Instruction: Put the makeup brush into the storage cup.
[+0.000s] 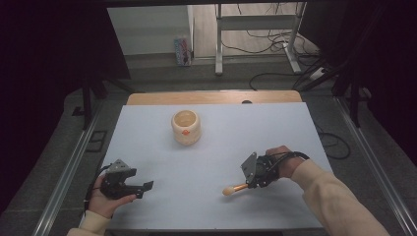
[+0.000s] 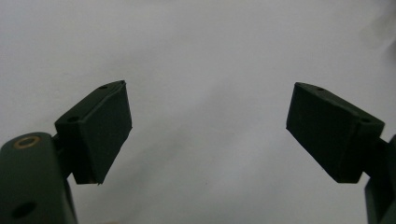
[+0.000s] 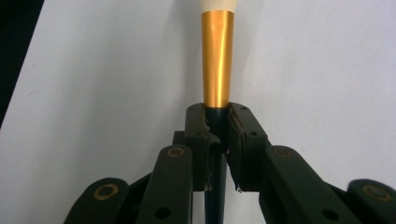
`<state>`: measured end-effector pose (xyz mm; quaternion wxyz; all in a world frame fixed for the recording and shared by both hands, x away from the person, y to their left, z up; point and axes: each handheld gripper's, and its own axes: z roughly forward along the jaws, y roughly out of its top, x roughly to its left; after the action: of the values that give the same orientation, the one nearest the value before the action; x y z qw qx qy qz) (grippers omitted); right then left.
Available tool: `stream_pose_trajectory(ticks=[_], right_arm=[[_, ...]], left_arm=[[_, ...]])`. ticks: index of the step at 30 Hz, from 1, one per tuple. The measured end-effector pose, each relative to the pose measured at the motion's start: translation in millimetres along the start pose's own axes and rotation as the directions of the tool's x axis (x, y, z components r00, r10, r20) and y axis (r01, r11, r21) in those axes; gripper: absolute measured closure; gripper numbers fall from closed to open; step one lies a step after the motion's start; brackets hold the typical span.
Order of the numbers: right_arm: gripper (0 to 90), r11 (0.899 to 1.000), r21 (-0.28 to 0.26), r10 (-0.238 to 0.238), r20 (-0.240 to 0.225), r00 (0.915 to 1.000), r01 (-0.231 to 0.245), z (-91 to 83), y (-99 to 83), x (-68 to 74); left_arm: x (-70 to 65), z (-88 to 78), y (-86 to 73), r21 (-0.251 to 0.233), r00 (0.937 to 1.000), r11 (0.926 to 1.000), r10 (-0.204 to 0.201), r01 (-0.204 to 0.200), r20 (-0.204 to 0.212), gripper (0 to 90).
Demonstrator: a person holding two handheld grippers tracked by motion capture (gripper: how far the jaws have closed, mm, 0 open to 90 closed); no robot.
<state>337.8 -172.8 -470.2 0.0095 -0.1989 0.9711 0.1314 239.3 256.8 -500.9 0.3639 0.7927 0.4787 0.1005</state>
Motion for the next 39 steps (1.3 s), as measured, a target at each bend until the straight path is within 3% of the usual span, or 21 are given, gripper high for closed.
stream_pose_trajectory(ticks=[11, 19, 29, 35, 39], right_arm=[[78.9, 0.999, -0.032, 0.043, 0.077, 0.9961, -0.041, -16.6, -1.5, -0.7], [79.0, 0.995, -0.077, 0.075, 0.104, 0.9917, -0.068, -28.0, -3.2, -2.0], [78.9, 0.984, -0.138, 0.140, 0.186, 0.9724, -0.116, -44.0, -5.5, -4.5], [78.9, 0.976, -0.170, 0.169, 0.212, 0.9625, -0.134, -45.4, -6.1, -6.7], [78.9, 0.966, -0.207, 0.199, 0.212, 0.9566, -0.155, -46.1, -6.7, -7.7]], left_arm=[[0.5, -0.3, 0.0, 0.000, 1.0000, 1.0000, -0.002, 0.002, -0.002, 14.9], [0.6, -0.2, 0.0, 0.000, 1.0000, 1.0000, -0.002, 0.002, -0.002, 14.9], [0.7, -0.4, 0.1, -0.001, 1.0000, 1.0000, -0.002, 0.002, -0.002, 14.9], [0.2, -0.6, 0.3, -0.002, 1.0000, 1.0000, -0.001, 0.001, -0.003, 14.9], [0.5, -0.5, 0.1, -0.001, 1.0000, 1.0000, -0.002, 0.002, -0.003, 14.9]])
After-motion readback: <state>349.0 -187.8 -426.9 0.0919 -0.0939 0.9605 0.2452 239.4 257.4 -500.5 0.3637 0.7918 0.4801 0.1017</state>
